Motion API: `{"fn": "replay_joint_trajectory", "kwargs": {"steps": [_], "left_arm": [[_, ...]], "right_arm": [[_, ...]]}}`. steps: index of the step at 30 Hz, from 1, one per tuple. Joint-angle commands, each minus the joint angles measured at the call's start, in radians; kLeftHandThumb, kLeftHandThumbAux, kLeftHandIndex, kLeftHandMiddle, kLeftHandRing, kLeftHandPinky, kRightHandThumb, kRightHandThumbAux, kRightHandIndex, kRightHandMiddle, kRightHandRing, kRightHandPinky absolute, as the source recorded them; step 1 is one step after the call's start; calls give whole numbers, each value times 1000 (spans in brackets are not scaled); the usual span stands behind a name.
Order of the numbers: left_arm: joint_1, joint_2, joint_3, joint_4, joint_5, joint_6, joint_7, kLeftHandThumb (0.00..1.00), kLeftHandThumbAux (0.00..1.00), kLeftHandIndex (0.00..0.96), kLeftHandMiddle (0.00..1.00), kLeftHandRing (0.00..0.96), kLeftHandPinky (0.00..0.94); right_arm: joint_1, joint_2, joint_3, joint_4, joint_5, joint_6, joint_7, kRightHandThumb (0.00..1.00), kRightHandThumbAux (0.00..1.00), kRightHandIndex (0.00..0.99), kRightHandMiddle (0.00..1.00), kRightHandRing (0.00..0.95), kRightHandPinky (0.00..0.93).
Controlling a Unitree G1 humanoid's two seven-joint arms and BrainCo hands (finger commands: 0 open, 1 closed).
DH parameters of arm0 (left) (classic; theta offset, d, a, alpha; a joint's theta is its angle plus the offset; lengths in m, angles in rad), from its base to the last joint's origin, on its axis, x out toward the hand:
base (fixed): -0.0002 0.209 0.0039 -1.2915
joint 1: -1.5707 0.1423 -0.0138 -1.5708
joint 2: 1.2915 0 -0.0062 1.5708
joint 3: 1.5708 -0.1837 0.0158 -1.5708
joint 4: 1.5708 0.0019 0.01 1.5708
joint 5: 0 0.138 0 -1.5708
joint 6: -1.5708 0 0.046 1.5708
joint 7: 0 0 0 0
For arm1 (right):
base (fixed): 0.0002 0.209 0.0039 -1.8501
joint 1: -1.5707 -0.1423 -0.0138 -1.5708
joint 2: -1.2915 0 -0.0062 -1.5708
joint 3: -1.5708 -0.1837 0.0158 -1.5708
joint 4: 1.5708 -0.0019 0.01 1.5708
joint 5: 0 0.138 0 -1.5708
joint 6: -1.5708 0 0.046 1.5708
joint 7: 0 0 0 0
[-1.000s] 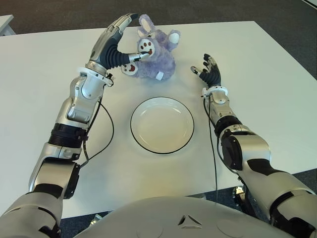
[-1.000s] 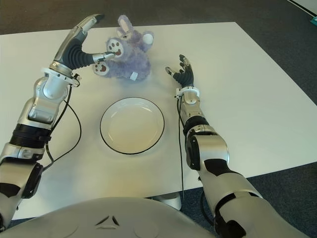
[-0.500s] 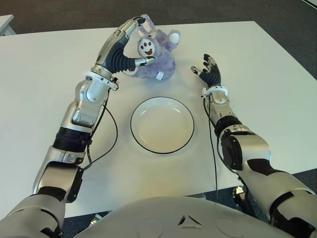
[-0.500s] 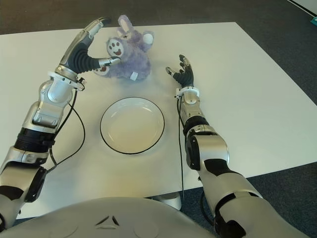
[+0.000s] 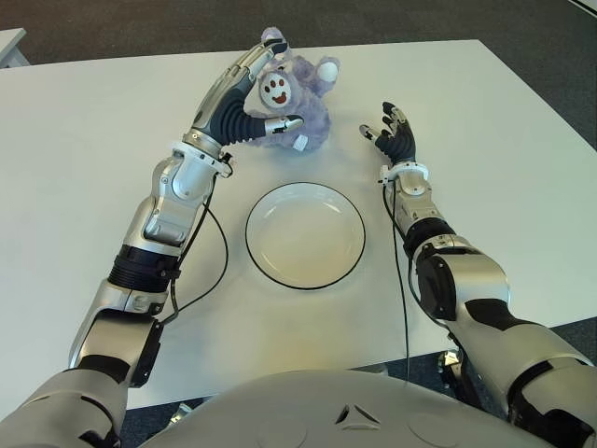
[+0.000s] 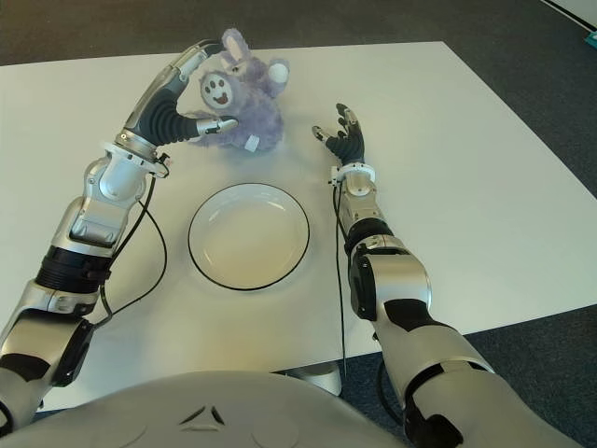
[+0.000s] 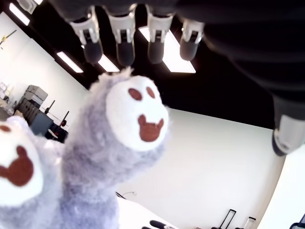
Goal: Put the doll into the plate.
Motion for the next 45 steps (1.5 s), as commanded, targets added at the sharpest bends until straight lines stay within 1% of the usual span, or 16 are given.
{"fn": "replay_joint_trajectory", "kwargs": {"steps": [1, 4, 9, 13, 17, 19, 20, 22, 27, 36, 45], "left_arm": [[9, -9, -11, 8, 3, 1, -13, 82, 466, 0, 56, 49, 15], [6, -17, -14, 24, 4, -2, -8, 90, 470, 0, 54, 49, 22], [-4, -36, -17, 60, 12, -21, 18, 107, 470, 0, 69, 65, 41], [-21, -51, -19, 110, 30, -51, 54, 119, 473, 0, 85, 80, 53], [-41, -65, -20, 177, 41, -107, 107, 188, 484, 0, 107, 103, 87], [-52, -67, -22, 206, 50, -130, 129, 208, 484, 0, 113, 108, 81], [-57, -67, -23, 219, 54, -140, 138, 227, 476, 0, 117, 108, 42], [-64, -66, -25, 242, 62, -158, 156, 242, 467, 0, 119, 106, 24], [-81, -66, -29, 288, 77, -191, 195, 273, 445, 0, 117, 100, 20], [-114, -61, -44, 359, 123, -213, 269, 345, 419, 0, 108, 85, 0], [-141, -60, -54, 423, 155, -233, 330, 348, 396, 0, 112, 85, 0]], "right_arm": [[101, 42, 4, 70, -3, 80, 12, 330, 825, 100, 28, 0, 39], [101, 42, 4, 70, -4, 81, 12, 310, 826, 93, 26, 0, 37], [101, 42, 3, 70, -4, 81, 12, 310, 821, 94, 25, 0, 36], [101, 42, 4, 70, -5, 79, 11, 314, 817, 100, 26, 0, 38], [102, 41, 7, 69, -7, 75, 12, 314, 818, 106, 27, 0, 40], [102, 41, 7, 69, -8, 74, 12, 313, 820, 106, 28, 0, 42], [102, 41, 7, 69, -8, 74, 12, 313, 824, 107, 31, 2, 47], [103, 41, 8, 69, -8, 72, 12, 312, 827, 107, 32, 4, 48], [104, 41, 8, 68, -8, 68, 12, 305, 829, 108, 34, 6, 47], [104, 41, 9, 67, -8, 64, 15, 296, 833, 103, 35, 10, 46], [103, 40, 8, 67, -6, 66, 14, 296, 830, 102, 32, 5, 44]]}}
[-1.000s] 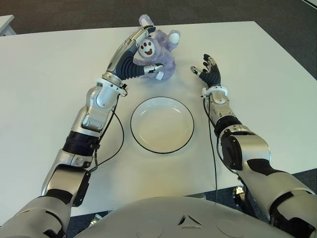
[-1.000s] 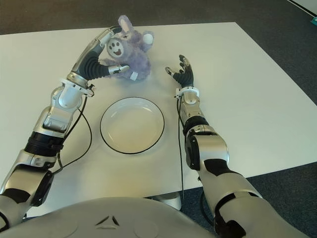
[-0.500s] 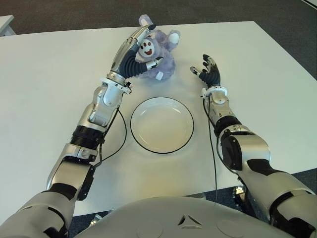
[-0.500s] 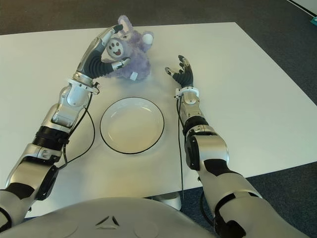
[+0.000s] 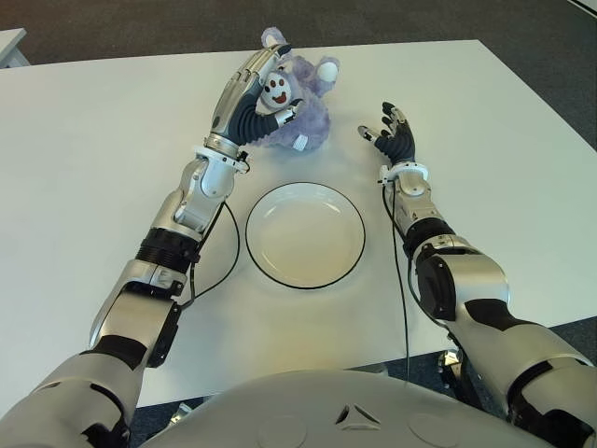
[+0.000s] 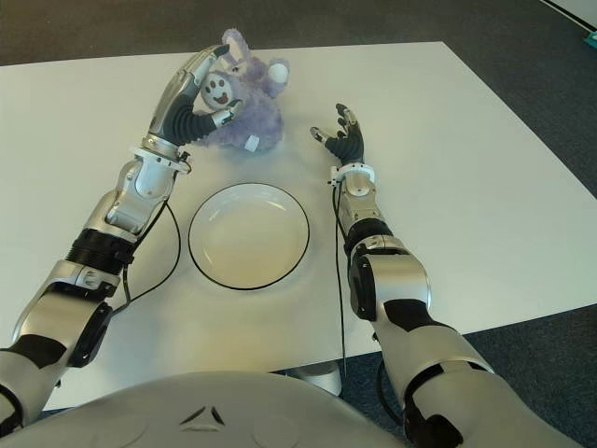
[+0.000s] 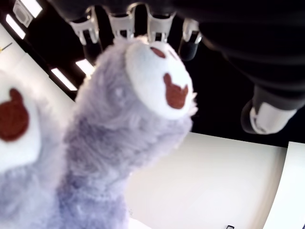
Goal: Put the doll into the plate.
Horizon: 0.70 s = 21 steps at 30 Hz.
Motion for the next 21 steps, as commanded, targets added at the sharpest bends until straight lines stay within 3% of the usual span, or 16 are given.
{"fn": "replay_joint_trajectory", "kwargs": {"steps": [1, 21], "left_arm": [[-14, 5, -14, 43, 30, -9, 35, 345, 392, 0, 113, 84, 0], [-49, 13, -37, 128, 71, -46, 125, 286, 401, 0, 119, 97, 0]], "right_arm": [[103, 38, 6, 67, -6, 66, 14, 297, 831, 103, 31, 5, 44], [102, 39, 6, 67, -5, 71, 11, 290, 830, 105, 33, 5, 43]]}}
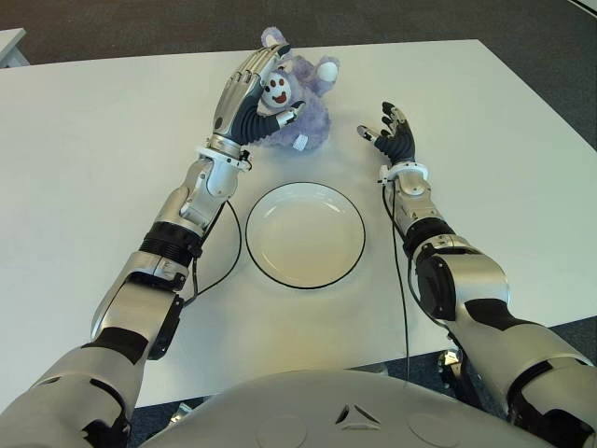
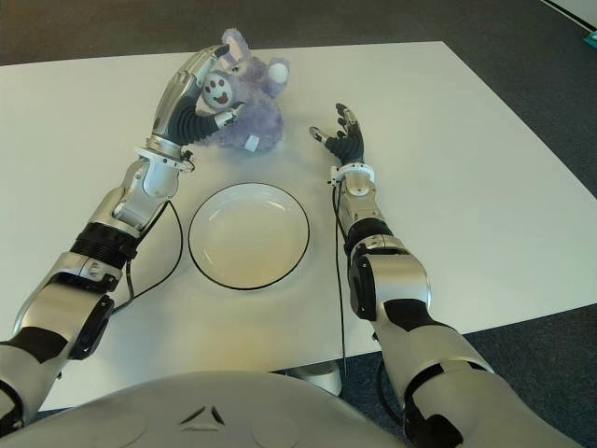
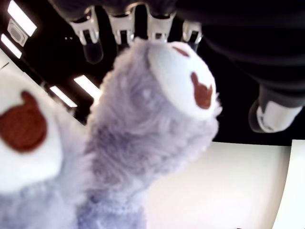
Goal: Put the doll into the plate.
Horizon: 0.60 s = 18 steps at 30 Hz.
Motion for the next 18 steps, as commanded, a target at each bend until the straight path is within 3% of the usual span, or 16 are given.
{"fn": "replay_joint_trajectory", "kwargs": {"steps": [1, 18], "left_arm": [[-14, 11, -6, 17, 11, -1, 13, 283, 402, 0, 119, 98, 0], [-25, 13, -16, 34, 15, -11, 20, 250, 401, 0, 156, 122, 0]], "right_arm": [[102, 39, 5, 67, -4, 71, 11, 298, 829, 106, 33, 5, 43], [102, 39, 3, 67, -4, 72, 12, 288, 829, 113, 38, 9, 47]]}}
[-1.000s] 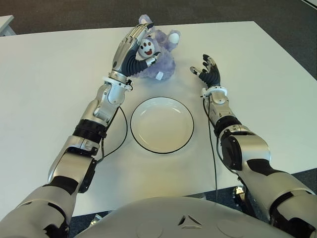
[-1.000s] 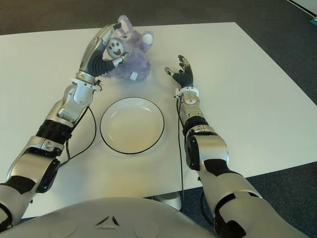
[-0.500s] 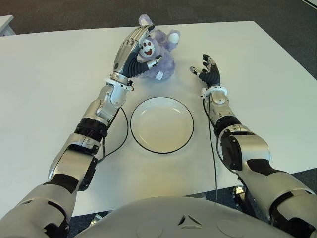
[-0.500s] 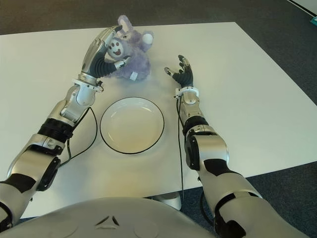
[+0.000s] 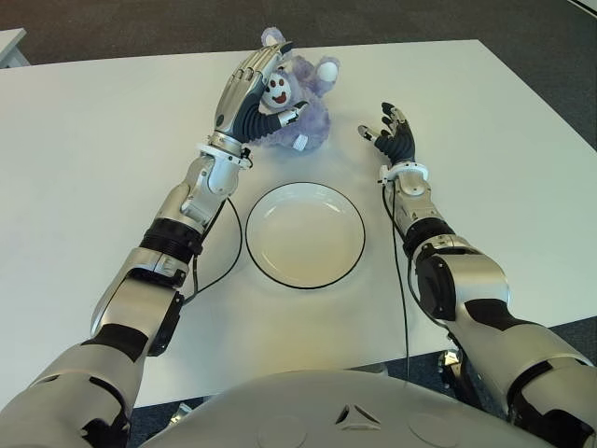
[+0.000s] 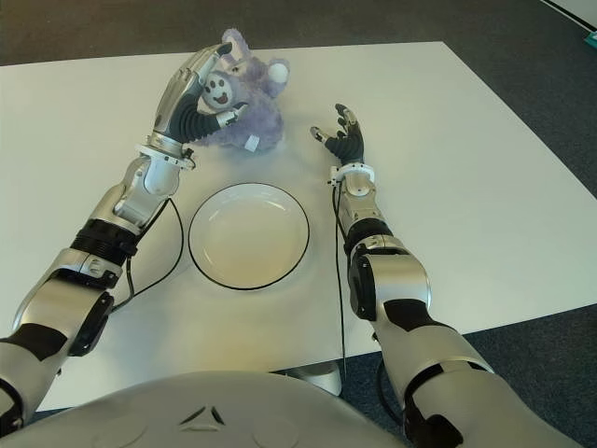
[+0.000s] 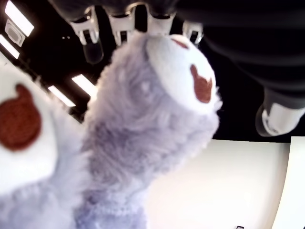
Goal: Put the doll into the plate.
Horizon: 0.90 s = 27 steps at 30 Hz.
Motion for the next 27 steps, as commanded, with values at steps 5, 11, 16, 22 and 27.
{"fn": "replay_joint_trajectory", "kwargs": {"steps": [5, 11, 16, 22, 27], "left_arm": [[-2, 6, -12, 29, 8, -8, 10, 244, 410, 0, 168, 126, 0], [-6, 4, -16, 38, 12, -12, 16, 243, 411, 0, 172, 120, 0], [-10, 0, -19, 50, 3, -13, -1, 267, 413, 0, 154, 116, 0], [-12, -6, -23, 52, -12, 3, -35, 314, 403, 0, 117, 102, 0], [-11, -9, -23, 49, -16, 16, -54, 331, 398, 0, 105, 94, 0]], "right_arm": [[101, 39, 3, 68, -2, 75, 12, 288, 840, 110, 32, 0, 33], [100, 40, -1, 68, 2, 78, 14, 295, 835, 103, 30, 0, 40], [101, 40, -2, 67, 1, 74, 15, 301, 832, 107, 33, 4, 43], [101, 41, -3, 67, 2, 74, 16, 332, 834, 122, 36, 2, 31], [100, 41, -5, 67, 4, 76, 19, 339, 835, 118, 33, 0, 30]]}}
